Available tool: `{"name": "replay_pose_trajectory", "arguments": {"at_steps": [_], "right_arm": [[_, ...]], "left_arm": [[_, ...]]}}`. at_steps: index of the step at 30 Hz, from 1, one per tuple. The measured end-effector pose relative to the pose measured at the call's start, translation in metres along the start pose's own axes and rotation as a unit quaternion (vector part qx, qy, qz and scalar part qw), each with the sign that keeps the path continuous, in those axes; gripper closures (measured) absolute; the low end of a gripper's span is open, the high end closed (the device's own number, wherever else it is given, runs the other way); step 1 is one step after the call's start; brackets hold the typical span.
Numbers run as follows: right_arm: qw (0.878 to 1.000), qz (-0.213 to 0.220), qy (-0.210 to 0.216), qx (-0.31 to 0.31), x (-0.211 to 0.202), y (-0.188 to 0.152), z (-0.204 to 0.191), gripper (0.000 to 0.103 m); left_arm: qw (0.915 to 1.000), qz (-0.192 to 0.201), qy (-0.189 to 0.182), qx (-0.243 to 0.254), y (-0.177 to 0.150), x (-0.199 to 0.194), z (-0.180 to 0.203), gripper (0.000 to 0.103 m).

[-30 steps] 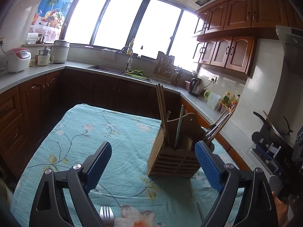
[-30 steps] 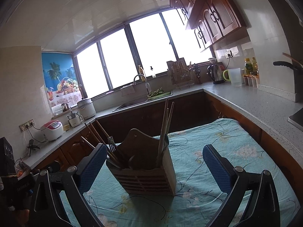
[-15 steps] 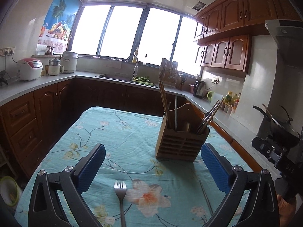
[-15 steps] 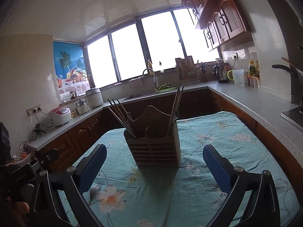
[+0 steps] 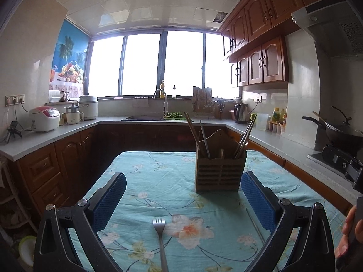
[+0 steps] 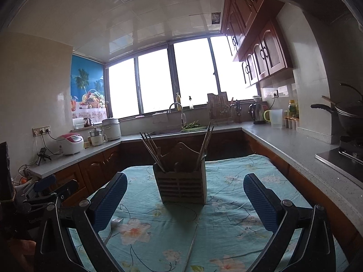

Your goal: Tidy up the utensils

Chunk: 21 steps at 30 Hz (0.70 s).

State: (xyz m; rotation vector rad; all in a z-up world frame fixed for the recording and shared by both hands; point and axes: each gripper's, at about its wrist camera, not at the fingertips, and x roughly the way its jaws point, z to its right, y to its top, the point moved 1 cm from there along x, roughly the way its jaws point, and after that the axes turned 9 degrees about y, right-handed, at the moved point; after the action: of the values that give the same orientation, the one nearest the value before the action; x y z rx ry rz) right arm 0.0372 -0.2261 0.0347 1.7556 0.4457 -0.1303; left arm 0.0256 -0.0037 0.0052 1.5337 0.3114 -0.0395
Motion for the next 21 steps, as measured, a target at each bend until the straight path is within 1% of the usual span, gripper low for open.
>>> {"name": "replay_pose_trajectory", "arguments": {"at_steps": [4,7,11,13,21], "right_arm": [[0.999,-0.028,-0.016,0.004,-0.003,-0.034,0.002,0.0],[0.999,-0.036,-0.022,0.013,-0.008,-0.048,0.004,0.0],[0.998,-0.05,-0.031,0.005,-0.01,-0.058,0.002,0.0],[0.998,-0.05,-0.028,0.007,-0.012,-0.062,0.001,0.0],[0.998,-0.063,-0.018,0.009,-0.012,-0.072,-0.003,0.0]], "left_arm": [[0.9999,-0.011,-0.003,0.012,-0.023,-0.007,0.003,0.001],[0.9999,-0.006,0.003,0.012,-0.03,-0.013,0.0,0.001],[0.9995,-0.023,0.012,0.017,-0.038,-0.01,-0.002,0.001],[0.9993,-0.025,0.019,0.02,-0.041,-0.01,-0.002,0.001],[0.9987,-0.031,0.028,0.031,-0.043,-0.014,0.0,0.001]]}}
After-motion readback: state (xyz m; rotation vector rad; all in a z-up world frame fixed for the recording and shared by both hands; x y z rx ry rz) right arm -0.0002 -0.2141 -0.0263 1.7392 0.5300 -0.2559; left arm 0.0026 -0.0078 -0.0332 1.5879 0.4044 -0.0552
